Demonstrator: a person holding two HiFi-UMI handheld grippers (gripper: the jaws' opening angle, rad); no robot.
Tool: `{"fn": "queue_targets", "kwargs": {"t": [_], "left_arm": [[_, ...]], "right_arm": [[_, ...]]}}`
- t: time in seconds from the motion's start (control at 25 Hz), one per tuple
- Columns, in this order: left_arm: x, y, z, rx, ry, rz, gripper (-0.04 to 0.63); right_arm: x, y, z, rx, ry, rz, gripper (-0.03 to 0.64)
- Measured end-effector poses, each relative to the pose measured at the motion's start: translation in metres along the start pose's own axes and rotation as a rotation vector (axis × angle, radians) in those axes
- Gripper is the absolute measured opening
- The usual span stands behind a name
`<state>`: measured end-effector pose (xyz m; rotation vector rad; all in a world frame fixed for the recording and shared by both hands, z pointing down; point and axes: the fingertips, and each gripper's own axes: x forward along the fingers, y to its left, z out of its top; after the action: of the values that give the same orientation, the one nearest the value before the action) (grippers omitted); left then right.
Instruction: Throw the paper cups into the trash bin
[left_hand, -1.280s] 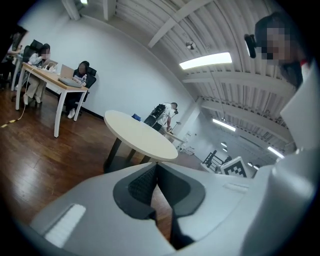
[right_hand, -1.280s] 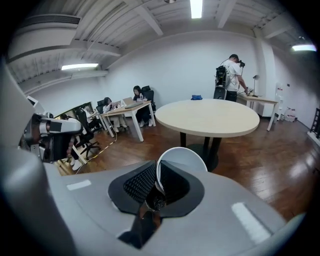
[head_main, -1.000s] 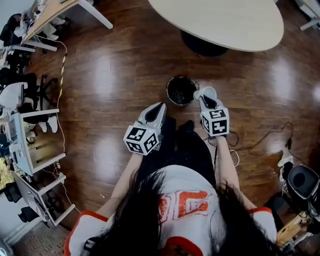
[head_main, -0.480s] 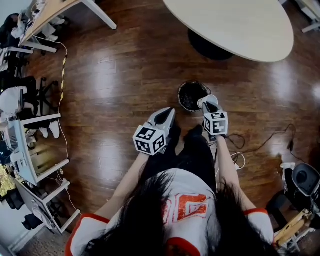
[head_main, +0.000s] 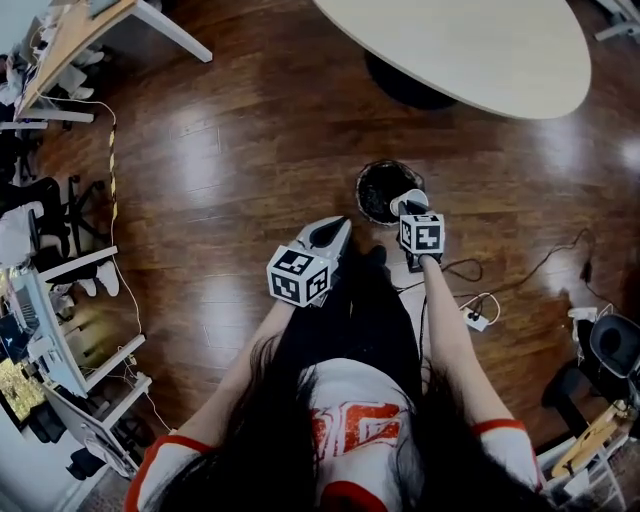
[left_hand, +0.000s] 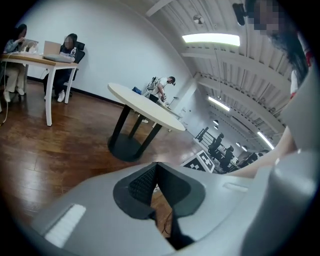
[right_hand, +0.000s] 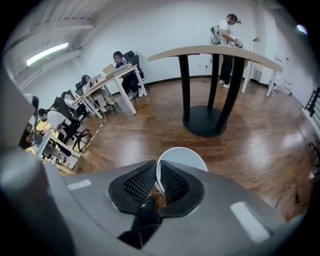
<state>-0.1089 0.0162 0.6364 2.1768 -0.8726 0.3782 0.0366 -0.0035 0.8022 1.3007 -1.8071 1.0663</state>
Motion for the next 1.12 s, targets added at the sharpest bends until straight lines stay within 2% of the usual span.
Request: {"fn": "queue_targets", "kwargs": {"t": [0.16,0.28,0.4,0.52,0.6,0.84,1.12], "left_arm": [[0.021,0.004,-0.012,-0.033,0.005,-0.006,0.000],[0.039,0.006,-0.019,-0.028,-0.002,-0.014,0.000],[0.056,0.016,-0.026,-0.018,-0.006,-0.010,0.000],[0.055,0.027,-0.028,-0.039,-0.022,0.013,0.000],[0.047,0.030,-0.026,-0.052,-0.030,0.036,0.000],[0.020,0.027,-0.011,-0.080,-0.038,0.078,0.000],[0.005,-0.012,0.018,-0.074,-0.067,0.028,0.000]], "right_arm": [[0.033,-0.010,-0.011,-0.008,0.040,0.006,0.032],[0.061,-0.015,-0.023,-0.018,0.077,0.028,0.034],[0.083,-0.020,-0.032,-0.014,0.100,0.048,0.095],[0.088,-0.019,-0.037,0.012,0.103,0.058,0.107],[0.079,-0.016,-0.035,0.054,0.074,0.064,0.096],[0.019,-0.008,-0.010,0.192,-0.084,0.079,0.009],[-0.072,0.014,0.039,0.283,-0.298,0.141,0.002]]}}
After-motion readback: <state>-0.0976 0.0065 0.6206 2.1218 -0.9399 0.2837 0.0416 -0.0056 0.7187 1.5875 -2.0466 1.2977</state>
